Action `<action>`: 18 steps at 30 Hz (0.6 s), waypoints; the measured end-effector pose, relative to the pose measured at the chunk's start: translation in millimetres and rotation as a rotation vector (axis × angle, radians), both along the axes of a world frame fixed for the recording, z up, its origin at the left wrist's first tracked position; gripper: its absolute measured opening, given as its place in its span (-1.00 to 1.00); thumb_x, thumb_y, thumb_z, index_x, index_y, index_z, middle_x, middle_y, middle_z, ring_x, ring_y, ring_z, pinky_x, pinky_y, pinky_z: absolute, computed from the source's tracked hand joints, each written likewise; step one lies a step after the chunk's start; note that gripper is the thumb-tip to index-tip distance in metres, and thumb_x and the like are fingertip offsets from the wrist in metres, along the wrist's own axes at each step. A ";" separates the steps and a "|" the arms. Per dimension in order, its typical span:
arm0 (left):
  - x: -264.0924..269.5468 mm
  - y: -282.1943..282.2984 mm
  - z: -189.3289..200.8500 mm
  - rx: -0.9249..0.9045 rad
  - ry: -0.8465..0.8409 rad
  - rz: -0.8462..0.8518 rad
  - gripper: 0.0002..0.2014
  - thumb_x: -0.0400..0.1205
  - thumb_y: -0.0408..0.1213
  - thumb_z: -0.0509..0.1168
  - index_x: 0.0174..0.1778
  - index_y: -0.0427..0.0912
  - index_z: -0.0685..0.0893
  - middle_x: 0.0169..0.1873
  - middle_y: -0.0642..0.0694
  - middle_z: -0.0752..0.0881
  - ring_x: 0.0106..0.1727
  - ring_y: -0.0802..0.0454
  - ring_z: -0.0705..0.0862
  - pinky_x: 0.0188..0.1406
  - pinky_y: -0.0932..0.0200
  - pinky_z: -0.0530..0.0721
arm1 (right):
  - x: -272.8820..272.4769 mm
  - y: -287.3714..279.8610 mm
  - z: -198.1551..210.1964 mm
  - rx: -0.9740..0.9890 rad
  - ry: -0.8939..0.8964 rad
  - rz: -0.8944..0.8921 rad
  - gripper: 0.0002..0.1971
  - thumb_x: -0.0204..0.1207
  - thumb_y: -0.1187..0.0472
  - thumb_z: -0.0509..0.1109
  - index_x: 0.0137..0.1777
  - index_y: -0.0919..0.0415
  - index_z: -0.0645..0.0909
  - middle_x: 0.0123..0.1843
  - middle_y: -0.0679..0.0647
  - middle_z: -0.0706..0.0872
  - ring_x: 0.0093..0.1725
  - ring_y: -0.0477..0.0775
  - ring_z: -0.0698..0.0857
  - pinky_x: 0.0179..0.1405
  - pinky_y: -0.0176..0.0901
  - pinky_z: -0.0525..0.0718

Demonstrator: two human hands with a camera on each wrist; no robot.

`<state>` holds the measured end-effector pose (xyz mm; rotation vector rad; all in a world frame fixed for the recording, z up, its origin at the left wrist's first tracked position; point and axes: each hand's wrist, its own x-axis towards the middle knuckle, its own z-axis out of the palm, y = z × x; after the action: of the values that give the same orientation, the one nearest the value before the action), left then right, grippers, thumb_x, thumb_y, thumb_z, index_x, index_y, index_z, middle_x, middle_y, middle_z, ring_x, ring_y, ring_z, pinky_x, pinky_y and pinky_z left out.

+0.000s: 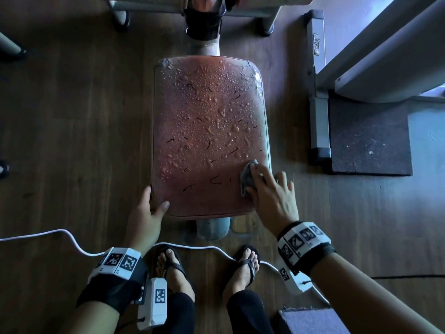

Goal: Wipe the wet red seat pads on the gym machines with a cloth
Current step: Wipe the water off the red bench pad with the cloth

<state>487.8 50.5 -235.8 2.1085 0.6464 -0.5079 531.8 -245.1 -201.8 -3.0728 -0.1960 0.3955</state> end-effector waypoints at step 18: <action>-4.3 -1.1 -6.0 0.014 -0.016 0.028 -0.33 0.69 -0.16 0.34 0.69 -0.24 0.25 0.56 -0.25 0.47 0.57 -0.19 0.44 0.51 -0.10 0.40 | 34.7 -8.3 -9.6 0.106 -0.042 -0.127 -0.46 0.68 -0.05 0.20 0.65 -0.03 0.27 0.69 -0.22 0.24 0.15 0.19 0.44 0.04 0.13 0.54</action>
<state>483.5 49.4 -241.8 2.1110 0.6716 -0.4722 566.5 -253.4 -211.4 -2.9706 -0.0218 0.3046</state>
